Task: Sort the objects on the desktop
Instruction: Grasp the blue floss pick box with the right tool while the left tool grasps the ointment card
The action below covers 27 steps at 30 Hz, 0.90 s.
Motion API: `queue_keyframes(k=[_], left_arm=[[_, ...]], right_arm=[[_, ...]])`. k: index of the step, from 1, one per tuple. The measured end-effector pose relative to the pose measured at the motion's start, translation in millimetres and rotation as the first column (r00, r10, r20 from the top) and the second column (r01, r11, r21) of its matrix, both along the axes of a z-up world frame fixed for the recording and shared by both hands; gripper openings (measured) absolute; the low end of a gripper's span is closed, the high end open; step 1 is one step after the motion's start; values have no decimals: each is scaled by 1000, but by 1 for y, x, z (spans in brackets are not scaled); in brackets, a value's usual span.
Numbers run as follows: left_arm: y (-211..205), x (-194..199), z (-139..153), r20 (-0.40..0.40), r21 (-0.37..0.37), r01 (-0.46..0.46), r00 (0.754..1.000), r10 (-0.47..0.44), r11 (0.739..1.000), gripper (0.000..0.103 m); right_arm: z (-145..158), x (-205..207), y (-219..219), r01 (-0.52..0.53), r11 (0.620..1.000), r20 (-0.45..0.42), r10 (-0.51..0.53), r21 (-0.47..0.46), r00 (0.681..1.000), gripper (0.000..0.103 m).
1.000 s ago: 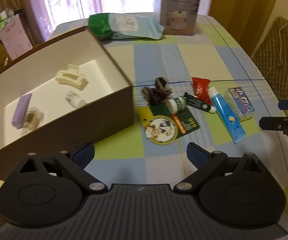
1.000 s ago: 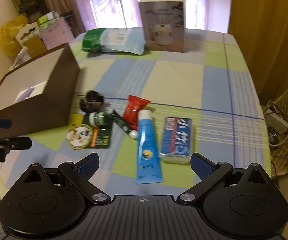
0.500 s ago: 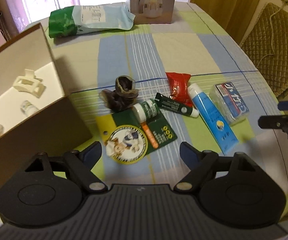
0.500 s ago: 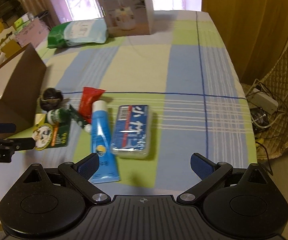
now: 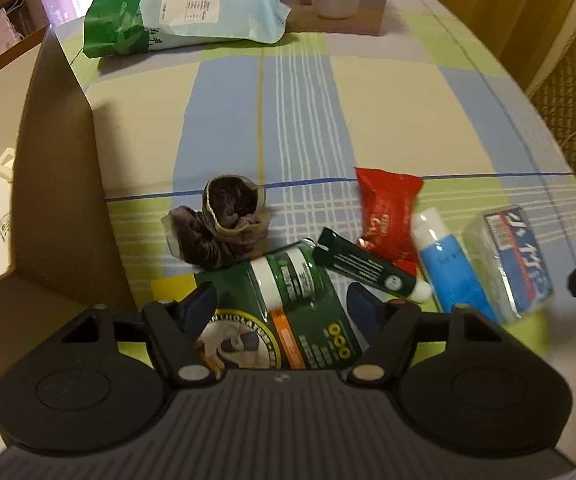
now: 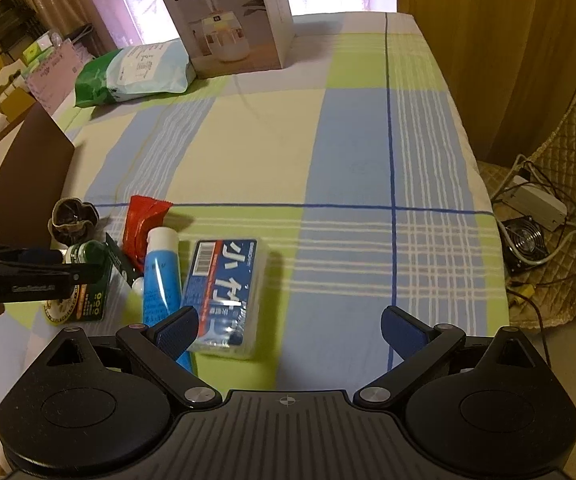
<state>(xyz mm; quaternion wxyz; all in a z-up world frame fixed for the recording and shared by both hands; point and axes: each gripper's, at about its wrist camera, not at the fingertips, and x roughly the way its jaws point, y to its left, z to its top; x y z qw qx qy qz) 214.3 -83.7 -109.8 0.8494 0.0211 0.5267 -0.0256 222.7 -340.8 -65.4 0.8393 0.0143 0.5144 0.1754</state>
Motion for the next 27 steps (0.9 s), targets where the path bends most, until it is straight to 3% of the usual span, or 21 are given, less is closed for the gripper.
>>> queue_keyframes(k=[6,16,23,25,27], left_arm=[[4,5,-8,-12,-22,-22,1000,22,1000,33],[10,-40,-5,-51,-54,30,998,-33,998,33],[16,-47,-3,-58,-85,-18,998,13,996,33],[16,-44,-4,-43,-80,-22,999,18,997,33],[16,-43,-4,-29,-72,-19,999,17,997,30]], right_arm=[[-3,8,9,-28,999,-4,28,27,1000,102],[-16,9,35,-82,997,-2,82,12,997,102],[-21,12,46,-73,996,42,75,-50,996,102],[-25,14,51,-75,995,38,78,-62,996,83],[-30,16,55,-79,995,23,81,-68,996,83]])
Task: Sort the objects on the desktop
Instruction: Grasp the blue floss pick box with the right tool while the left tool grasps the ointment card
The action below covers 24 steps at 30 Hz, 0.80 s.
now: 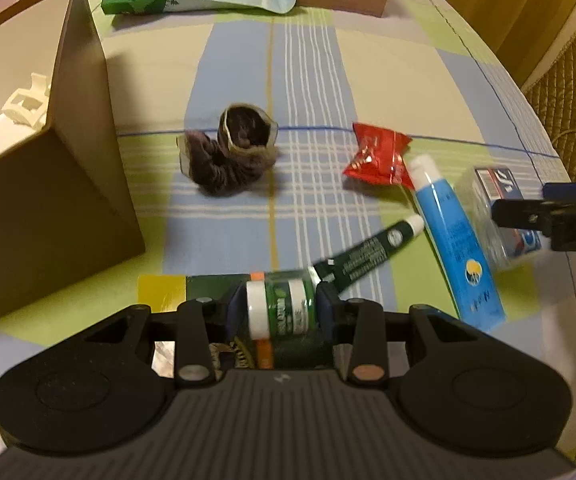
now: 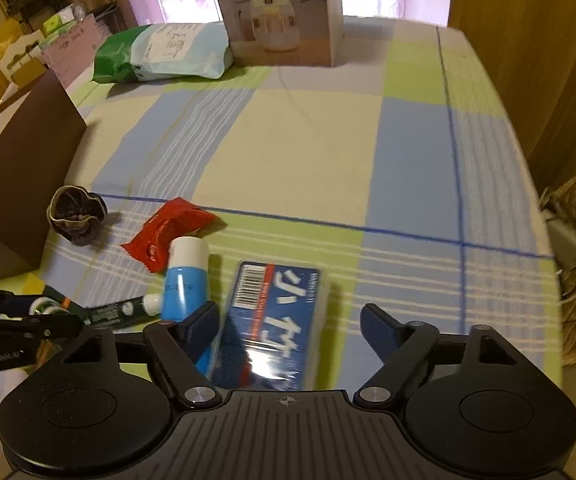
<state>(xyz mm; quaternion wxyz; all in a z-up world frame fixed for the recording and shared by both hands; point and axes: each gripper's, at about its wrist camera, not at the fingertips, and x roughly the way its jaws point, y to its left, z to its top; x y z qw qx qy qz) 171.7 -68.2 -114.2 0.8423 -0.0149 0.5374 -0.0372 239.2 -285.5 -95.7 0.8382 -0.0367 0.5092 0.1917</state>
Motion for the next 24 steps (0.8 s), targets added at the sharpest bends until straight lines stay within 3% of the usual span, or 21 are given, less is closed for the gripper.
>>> queue_keyframes(k=[2,4,10,16,24], left_arm=[[0,-2,0,8,8,13,1000,-13,1000,30],[1,-8,0,8,9,26,1000,-26,1000,30],[13,-36,3,-15,11,55,998,-54,998,30],[33,-66,24,6,20,63,998,-63,998,29],[68,-100,69,78,41,44,996,-47,998,29]], right_arm=[[-7,-1,7,-13,999,-3,12,-41,1000,81],[-11,-9,14,-42,993,33,46,-107,998,59],[-11,-23,4,-31,993,15,33,-112,999,59],[12,-48,-17,4,1000,-22,-5,-31,1000,59],[46,-89,19,-145,989,-42,146,19,988,59]])
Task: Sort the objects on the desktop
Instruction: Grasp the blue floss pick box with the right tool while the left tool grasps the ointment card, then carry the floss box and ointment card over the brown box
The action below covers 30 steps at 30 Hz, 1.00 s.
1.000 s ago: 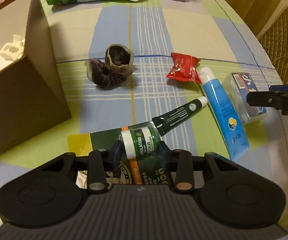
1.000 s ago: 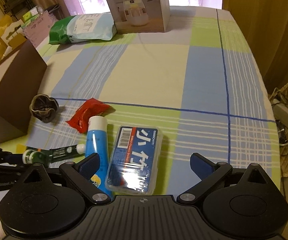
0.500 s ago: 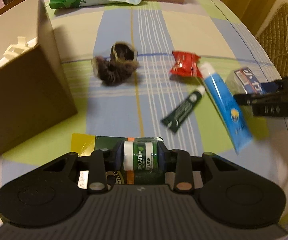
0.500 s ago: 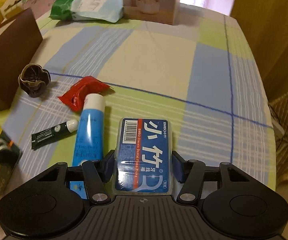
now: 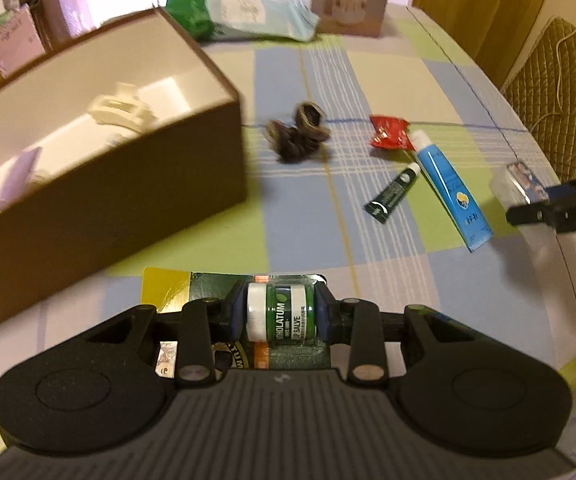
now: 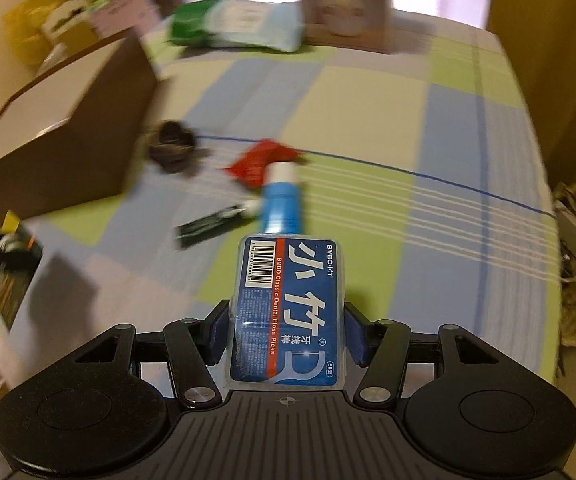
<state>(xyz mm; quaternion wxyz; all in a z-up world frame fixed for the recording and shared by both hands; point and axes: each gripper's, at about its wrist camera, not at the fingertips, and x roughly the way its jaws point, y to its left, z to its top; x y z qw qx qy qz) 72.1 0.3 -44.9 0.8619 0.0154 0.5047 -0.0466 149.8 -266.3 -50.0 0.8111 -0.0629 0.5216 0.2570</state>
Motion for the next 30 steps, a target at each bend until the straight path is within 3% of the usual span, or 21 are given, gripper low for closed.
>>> queue_keyframes(k=[8,17,23,30], left_arm=[[55,-27,32,50,9,-61,997,60,998,30],[119,-40,63,103,24,-76,992,73,997,30],[151,-44,75,123,25,-54,991,51,998,30],[157,-36,68,91,-8,20,996,-19,1000,30]], right_arm=[[9,-35,74,-146,985,-38,150,90,988,59],[25,-53,153,-279,954,20,278,114,960,59],[19,-57,183,-272,953,6,274,135,962,59],[8,-59,184,-189,972,-43,197,137,980,59]])
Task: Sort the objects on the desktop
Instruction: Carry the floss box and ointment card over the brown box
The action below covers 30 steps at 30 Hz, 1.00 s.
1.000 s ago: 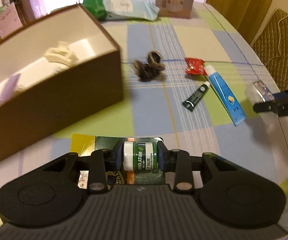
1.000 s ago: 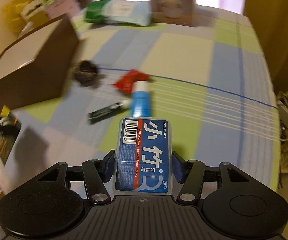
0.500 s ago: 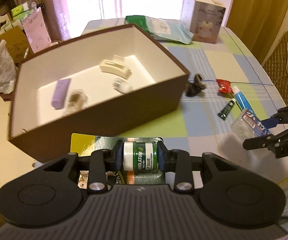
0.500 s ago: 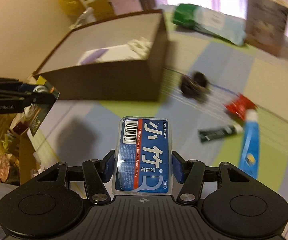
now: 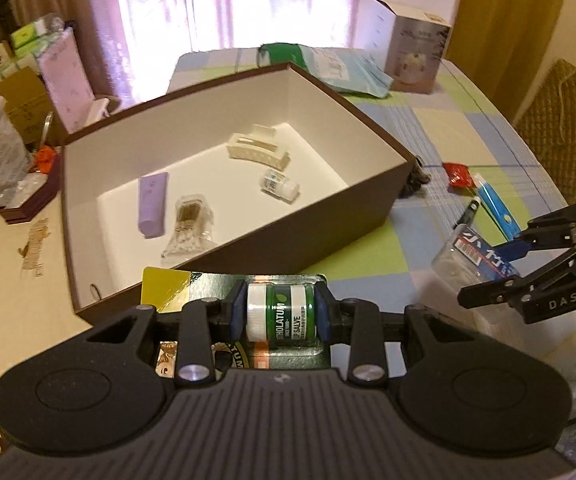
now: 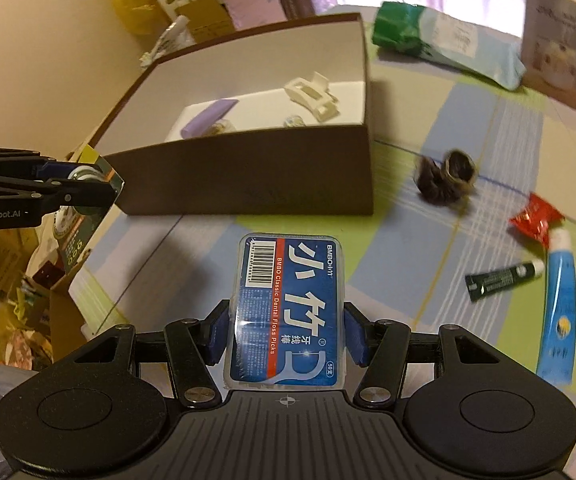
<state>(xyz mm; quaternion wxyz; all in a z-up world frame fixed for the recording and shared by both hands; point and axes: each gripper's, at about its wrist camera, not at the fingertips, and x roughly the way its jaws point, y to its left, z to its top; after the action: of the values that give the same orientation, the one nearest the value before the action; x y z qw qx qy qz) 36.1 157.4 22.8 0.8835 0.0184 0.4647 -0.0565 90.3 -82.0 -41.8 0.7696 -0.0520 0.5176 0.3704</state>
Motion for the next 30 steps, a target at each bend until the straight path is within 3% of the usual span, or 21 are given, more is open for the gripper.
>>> queue_keyframes(k=[7,20,30], left_arm=[[-10,9,-6,-9,-32,65,998,-65,997,30],[-34,17,-17,-37,-68,93,995,-95,993,29],[-68,38,-29,-71,-98,176,981,-183,980,29]], right_arm=[[-1,1,-18,67,998,-12,-67,-21,998,59],[-3,8,-48,116,992,-10,-116,-51,993,59],[-7,11,-93,224,970,-38,-228,-93,973,59]])
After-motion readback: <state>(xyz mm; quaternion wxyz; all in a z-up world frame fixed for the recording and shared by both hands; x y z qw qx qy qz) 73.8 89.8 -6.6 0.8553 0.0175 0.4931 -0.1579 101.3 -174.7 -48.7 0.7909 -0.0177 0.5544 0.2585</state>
